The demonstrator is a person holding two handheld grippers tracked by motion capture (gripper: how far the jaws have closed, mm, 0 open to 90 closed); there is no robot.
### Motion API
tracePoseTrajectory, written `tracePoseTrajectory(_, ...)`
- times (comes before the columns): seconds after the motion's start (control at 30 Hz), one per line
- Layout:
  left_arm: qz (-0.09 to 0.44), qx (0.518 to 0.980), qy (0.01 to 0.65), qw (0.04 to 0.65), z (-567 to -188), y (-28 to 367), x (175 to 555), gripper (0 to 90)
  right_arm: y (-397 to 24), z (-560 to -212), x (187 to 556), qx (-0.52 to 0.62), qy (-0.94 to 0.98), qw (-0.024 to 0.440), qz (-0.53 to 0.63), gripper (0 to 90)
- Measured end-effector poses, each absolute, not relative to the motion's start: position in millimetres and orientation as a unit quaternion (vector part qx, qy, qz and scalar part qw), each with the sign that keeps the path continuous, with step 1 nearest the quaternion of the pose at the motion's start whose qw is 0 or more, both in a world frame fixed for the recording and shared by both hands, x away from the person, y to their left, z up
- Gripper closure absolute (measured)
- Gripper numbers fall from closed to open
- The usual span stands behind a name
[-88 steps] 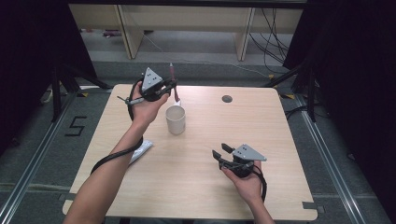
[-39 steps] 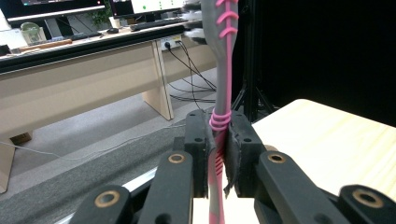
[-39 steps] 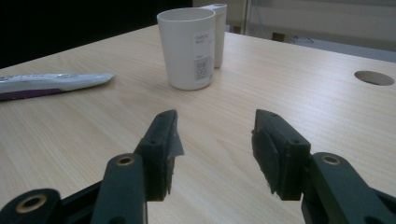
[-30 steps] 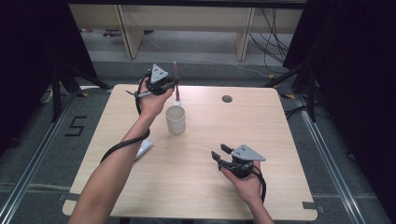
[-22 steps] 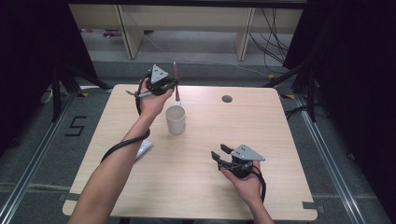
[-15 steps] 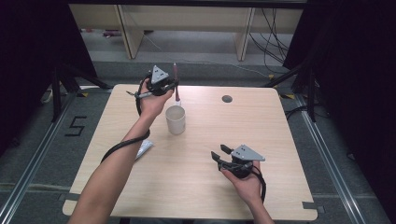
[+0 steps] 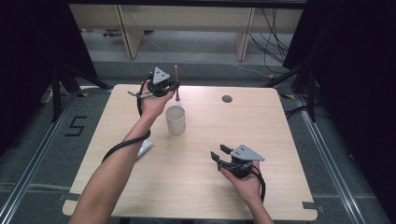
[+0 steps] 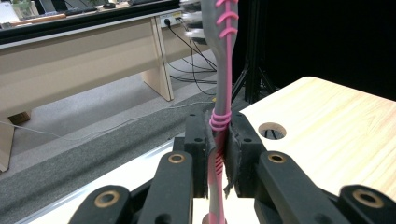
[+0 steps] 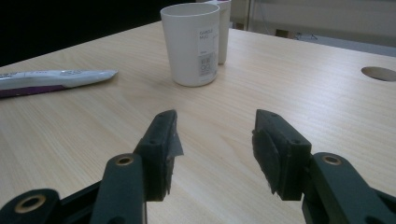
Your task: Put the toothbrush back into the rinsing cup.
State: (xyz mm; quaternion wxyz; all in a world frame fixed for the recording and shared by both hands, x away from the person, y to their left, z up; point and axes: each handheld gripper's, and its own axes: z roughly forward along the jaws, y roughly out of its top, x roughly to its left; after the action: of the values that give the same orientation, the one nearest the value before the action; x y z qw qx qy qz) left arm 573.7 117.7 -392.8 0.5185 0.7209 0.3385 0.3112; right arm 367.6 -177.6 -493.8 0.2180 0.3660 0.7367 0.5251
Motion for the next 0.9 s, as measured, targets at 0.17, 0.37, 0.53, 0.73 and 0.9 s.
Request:
tracePoseTrajectory(0.17, 0.310, 0.722, 0.340, 0.516, -395.4, 116.6, 574.5, 80.0, -178.8, -493.4, 368.6, 0.358, 0.737, 0.231, 0.524, 50.3)
tracePoseTrajectory(0.37, 0.307, 0.726, 0.340, 0.512, -397.5, 116.0, 575.5, 80.0, -177.8, -493.9, 367.8, 0.365, 0.737, 0.217, 0.526, 50.4)
tracePoseTrajectory(0.53, 0.305, 0.729, 0.343, 0.509, -399.4, 115.5, 576.3, 80.0, -177.8, -493.9, 368.1, 0.360, 0.740, 0.220, 0.524, 50.3)
tracePoseTrajectory(0.73, 0.303, 0.731, 0.344, 0.506, -401.5, 115.8, 577.6, 80.0, -177.2, -493.0, 367.1, 0.366, 0.739, 0.212, 0.523, 50.3)
tracePoseTrajectory(0.9, 0.298, 0.734, 0.345, 0.504, -403.7, 115.0, 578.2, 80.0, -177.7, -493.3, 367.5, 0.361, 0.741, 0.218, 0.523, 50.3)
